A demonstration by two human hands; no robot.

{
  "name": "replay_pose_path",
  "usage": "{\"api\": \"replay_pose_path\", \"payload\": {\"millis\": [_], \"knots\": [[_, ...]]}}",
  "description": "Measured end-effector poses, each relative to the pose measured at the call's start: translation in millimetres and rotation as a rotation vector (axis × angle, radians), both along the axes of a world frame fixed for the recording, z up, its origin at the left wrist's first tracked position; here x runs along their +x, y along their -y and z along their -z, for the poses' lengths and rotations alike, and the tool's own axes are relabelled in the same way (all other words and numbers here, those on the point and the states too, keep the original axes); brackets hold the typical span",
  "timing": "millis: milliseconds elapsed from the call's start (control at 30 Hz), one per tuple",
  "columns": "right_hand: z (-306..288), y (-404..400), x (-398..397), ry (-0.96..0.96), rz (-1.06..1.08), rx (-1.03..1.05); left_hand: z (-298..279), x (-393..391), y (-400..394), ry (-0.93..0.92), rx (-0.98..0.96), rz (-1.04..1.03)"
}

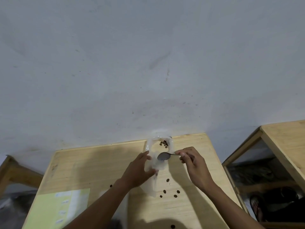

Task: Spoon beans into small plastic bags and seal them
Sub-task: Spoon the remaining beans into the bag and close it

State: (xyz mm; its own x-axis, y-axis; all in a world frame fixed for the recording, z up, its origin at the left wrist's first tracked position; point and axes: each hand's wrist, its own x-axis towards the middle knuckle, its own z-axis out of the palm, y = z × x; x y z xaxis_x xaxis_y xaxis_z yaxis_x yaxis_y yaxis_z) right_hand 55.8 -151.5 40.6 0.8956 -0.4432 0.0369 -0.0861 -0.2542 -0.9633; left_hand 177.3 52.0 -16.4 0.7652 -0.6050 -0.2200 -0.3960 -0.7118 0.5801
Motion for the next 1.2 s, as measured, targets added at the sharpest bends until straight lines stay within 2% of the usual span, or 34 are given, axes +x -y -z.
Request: {"api": "replay_pose_path", "payload": {"millis": [67, 167, 267, 567, 667, 867, 967, 1200], "knots": [[-2.4, 3.3, 3.5, 0.008, 0.137, 0.128, -1.3, 1.0, -1.4, 0.025, 0.000, 0.031], [6.1, 10.5, 15.2, -0.021, 0.404, 0.463, -4.8, 4.3, 0.3, 0.042, 0.007, 0.107], [21.8, 12.5, 28.5, -0.073, 0.547, 0.699, -8.5, 8.5, 5.1, 0.030, 0.018, 0.149], [50.1, -7.9, 73.4, -0.282, 0.693, 1.027, -21.5, 8.8, 17.8, 0.027, 0.120, 0.261], [52.6, -7.4, 82.5, -0.262, 0.836, 1.149, -20.0, 3.4, 10.7, 0.046, 0.126, 0.304], [53.2, -8.0, 97.6, -0.137, 1.120, 1.256, -12.1, -3.0, -4.0, 0.062, 0.179, 0.354], [53.5, -9.1, 93.7, -0.084, 1.128, 1.330, -9.7, -3.1, -7.7, 0.075, 0.180, 0.372], [71.3, -6.2, 72.1, 0.143, 0.906, 1.479, -1.8, -5.8, -14.0, 0.064, 0.164, 0.375]]}}
